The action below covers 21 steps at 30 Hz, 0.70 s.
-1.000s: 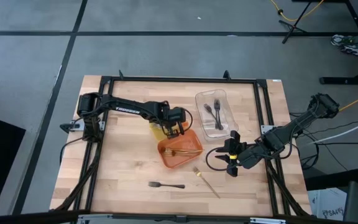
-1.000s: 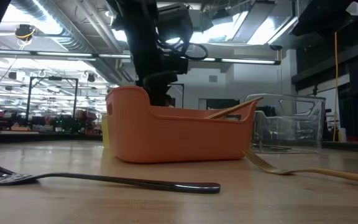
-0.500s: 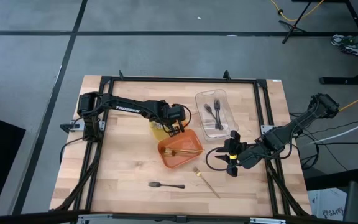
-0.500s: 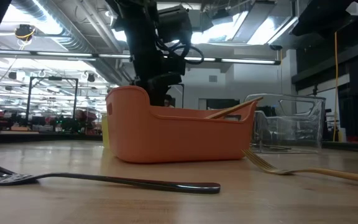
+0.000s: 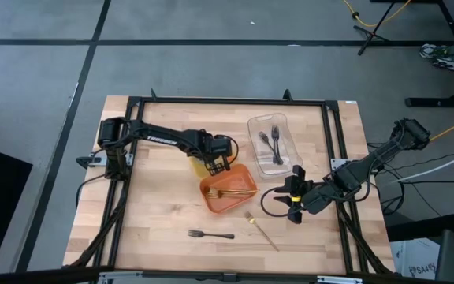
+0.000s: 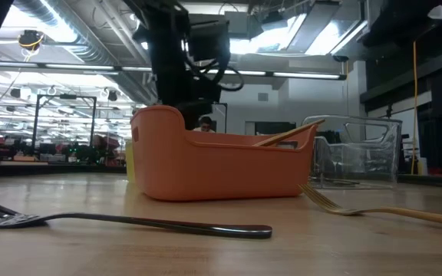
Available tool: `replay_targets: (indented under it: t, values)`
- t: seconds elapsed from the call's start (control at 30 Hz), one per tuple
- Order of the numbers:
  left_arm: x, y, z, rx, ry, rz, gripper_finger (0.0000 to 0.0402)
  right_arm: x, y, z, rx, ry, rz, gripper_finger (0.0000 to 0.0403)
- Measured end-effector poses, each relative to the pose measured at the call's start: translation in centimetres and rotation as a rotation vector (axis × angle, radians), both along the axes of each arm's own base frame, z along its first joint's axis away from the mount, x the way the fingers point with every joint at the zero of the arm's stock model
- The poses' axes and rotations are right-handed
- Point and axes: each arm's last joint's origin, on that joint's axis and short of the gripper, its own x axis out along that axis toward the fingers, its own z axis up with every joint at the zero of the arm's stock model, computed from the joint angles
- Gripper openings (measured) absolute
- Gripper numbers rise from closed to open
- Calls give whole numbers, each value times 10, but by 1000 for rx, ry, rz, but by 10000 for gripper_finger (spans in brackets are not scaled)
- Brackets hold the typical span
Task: Sort silverware by color (type)
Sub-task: Put the orange fork into the yellow bin
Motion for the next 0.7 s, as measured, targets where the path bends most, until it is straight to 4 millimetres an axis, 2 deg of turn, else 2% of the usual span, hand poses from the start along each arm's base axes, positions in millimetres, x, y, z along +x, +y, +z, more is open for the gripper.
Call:
replay_targets:
  t: [0.2,0.57,0.7]
  values:
    - [-8,-2,-12,-14,51,-14,4,-1,-1,-1,-15,7,-8,104]
    - [-9,-2,-13,-3,66,-52,5,-1,-1,-1,-19,4,-13,104]
    - [-9,-2,-13,-3,63,-44,17,-1,-1,-1,-19,4,-13,104]
